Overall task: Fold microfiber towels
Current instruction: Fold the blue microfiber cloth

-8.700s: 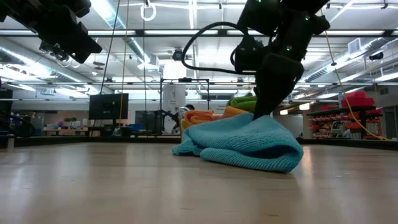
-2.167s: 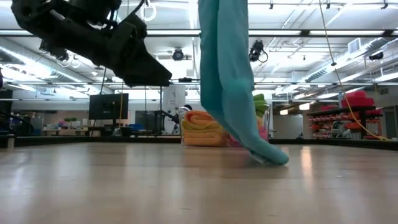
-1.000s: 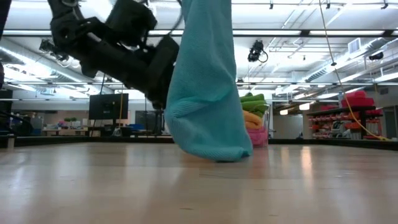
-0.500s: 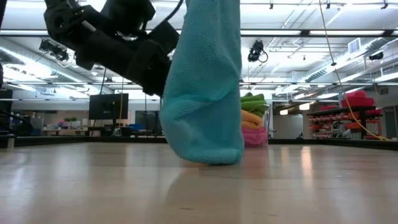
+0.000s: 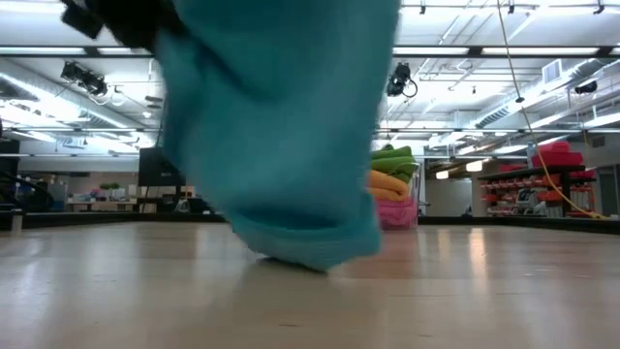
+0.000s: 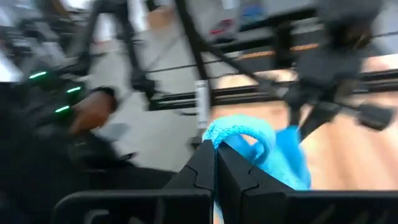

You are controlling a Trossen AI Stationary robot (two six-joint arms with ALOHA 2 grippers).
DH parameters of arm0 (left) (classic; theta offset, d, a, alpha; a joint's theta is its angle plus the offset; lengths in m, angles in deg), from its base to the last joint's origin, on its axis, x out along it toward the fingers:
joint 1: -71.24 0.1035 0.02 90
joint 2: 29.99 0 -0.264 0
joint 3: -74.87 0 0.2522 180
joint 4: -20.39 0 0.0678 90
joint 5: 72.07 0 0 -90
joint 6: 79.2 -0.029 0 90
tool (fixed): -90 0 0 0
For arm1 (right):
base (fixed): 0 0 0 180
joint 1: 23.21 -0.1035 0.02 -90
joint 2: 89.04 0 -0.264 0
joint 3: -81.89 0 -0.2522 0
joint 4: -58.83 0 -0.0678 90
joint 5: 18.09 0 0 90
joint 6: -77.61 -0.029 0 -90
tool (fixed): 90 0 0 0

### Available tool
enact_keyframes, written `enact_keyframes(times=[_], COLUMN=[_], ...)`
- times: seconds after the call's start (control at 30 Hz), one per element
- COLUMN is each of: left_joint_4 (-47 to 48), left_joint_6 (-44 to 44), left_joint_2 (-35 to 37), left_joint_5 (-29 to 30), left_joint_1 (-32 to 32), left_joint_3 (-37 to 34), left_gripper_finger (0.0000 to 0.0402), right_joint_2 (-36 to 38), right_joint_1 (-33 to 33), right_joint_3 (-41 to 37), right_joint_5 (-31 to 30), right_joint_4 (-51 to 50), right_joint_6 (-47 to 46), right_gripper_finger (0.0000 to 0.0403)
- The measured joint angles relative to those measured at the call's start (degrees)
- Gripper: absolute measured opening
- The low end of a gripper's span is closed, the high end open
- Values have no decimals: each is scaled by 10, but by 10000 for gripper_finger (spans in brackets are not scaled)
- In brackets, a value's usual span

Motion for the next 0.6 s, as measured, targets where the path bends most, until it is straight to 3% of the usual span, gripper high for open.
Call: enact_keyframes(times=[0.1,0.3,0.37,0.53,0.6], left_joint_4=[-11,-19,-13,45,78], left_joint_6=[47,118,124,129,138], left_joint_2=[45,112,119,108,96], left_joint_5=[-39,-87,-90,-88,-87], left_joint_1=[-26,-68,-80,-92,-92], left_joint_3=[0,1,1,1,0], left_gripper_finger=[25,15,9,16,26], right_joint_2=[0,0,0,-10,-21], right_joint_1=[-19,-44,-43,-10,15], right_joint_3=[0,0,0,-10,-19], right_joint_5=[41,40,7,-147,-167], right_joint_4=[38,71,39,-72,-92], right_joint_6=[5,34,30,-22,-48], right_gripper_finger=[10,10,10,10,10])
